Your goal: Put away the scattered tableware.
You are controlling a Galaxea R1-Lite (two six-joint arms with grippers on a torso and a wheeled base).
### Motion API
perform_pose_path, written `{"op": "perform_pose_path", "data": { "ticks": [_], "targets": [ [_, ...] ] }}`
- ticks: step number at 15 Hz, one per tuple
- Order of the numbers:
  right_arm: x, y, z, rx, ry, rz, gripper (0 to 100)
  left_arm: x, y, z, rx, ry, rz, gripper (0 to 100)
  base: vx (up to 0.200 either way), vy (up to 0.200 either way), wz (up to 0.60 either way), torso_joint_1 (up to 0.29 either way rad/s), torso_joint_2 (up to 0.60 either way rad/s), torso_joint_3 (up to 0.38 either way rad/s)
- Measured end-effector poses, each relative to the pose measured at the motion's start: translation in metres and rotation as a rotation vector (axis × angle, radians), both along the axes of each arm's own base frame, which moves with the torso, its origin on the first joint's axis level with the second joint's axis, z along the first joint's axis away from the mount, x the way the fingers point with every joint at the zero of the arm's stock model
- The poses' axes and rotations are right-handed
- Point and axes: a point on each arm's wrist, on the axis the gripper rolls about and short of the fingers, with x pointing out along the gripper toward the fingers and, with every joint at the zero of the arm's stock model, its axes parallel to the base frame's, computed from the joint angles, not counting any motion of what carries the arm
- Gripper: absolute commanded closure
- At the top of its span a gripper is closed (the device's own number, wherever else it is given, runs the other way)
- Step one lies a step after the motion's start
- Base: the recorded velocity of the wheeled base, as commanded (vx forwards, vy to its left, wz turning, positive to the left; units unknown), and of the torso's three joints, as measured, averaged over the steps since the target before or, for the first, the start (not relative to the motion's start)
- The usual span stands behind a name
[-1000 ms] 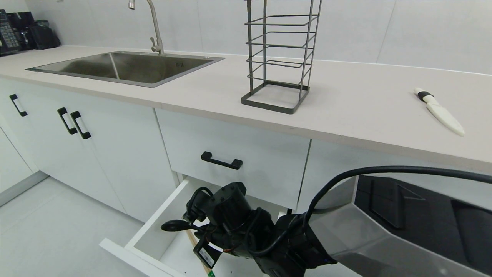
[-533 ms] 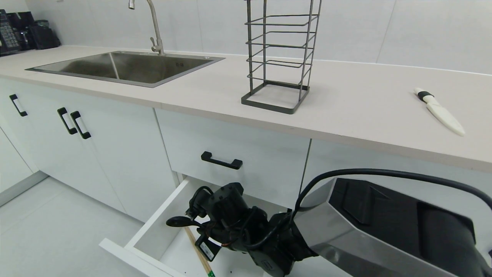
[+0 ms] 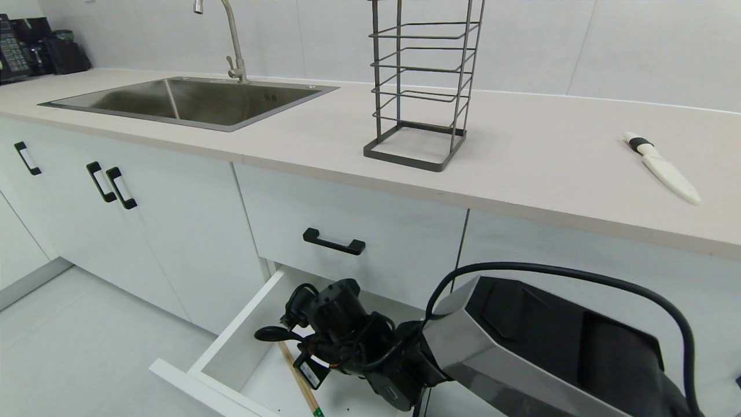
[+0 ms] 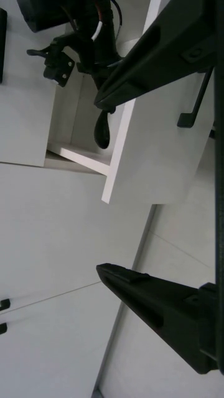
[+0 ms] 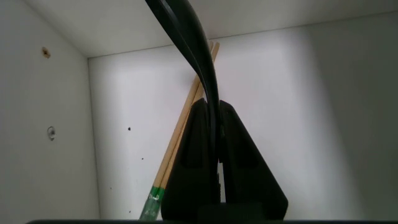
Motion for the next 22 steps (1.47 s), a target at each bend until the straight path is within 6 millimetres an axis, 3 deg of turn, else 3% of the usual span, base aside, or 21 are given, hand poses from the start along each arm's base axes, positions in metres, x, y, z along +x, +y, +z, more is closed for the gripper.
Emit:
{"op": "perform_pose_path", "data": {
  "ticks": [7,16,17,22],
  "targets": [
    [0.006,0.002,-0.018,-0.017,0.017,-0.011,100,0.0,0.0,0.0,0.0,0.0,0.0,0,0.0,0.0,0.0,0.0,0.0,0.0],
    [0.005,0.003,-0.022,-0.067,0.157,-0.079,100,0.0,0.0,0.0,0.0,0.0,0.0,0,0.0,0.0,0.0,0.0,0.0,0.0],
    [0.004,0.003,-0.022,-0.075,0.162,-0.077,0,0.0,0.0,0.0,0.0,0.0,0.0,0,0.0,0.0,0.0,0.0,0.0,0.0],
    [0.004,0.003,-0.023,-0.08,0.162,-0.074,0,0.0,0.0,0.0,0.0,0.0,0.0,0,0.0,0.0,0.0,0.0,0.0,0.0]
  ]
}}
